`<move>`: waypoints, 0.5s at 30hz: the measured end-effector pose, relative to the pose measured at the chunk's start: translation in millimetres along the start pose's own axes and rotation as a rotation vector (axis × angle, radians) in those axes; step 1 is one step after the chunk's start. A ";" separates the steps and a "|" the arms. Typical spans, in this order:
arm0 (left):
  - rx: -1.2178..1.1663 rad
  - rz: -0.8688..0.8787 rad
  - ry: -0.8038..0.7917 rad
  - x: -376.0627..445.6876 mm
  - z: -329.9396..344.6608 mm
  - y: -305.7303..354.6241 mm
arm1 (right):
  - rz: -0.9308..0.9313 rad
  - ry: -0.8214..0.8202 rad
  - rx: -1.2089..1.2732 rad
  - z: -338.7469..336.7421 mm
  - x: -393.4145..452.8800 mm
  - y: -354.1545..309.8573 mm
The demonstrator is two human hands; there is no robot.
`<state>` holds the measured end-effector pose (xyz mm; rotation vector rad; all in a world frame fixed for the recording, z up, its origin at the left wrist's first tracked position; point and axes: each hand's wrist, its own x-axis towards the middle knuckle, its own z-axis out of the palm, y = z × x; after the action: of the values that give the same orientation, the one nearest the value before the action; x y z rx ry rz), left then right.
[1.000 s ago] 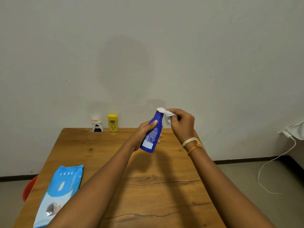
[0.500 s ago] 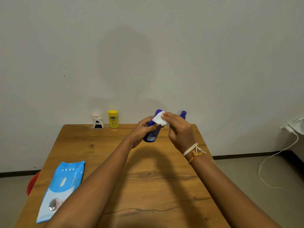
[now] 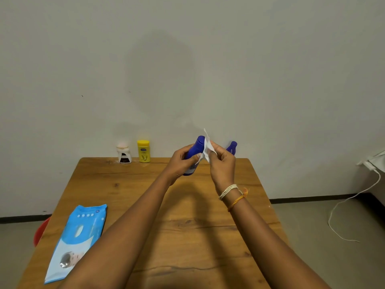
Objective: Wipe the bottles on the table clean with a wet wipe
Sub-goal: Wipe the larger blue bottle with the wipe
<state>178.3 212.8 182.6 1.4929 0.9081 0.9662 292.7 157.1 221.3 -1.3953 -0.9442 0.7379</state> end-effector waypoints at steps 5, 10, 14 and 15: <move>0.003 -0.027 -0.058 -1.5 1.1 4.3 | 0.038 0.059 0.083 4.9 1.0 -0.6; -0.185 -0.256 -0.223 -5.2 -10.2 1.3 | 0.261 -0.221 0.241 -12.3 35.6 -17.1; -0.276 -0.322 -0.317 -5.6 -13.0 2.2 | 0.295 -0.507 0.324 -21.2 42.9 -28.8; -0.300 -0.320 -0.342 -5.6 -12.0 3.5 | 0.319 -0.545 0.353 -21.1 44.5 -28.5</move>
<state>165.2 211.6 186.5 1.1665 0.6906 0.5611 328.9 184.3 255.8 -1.0544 -0.9483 1.5025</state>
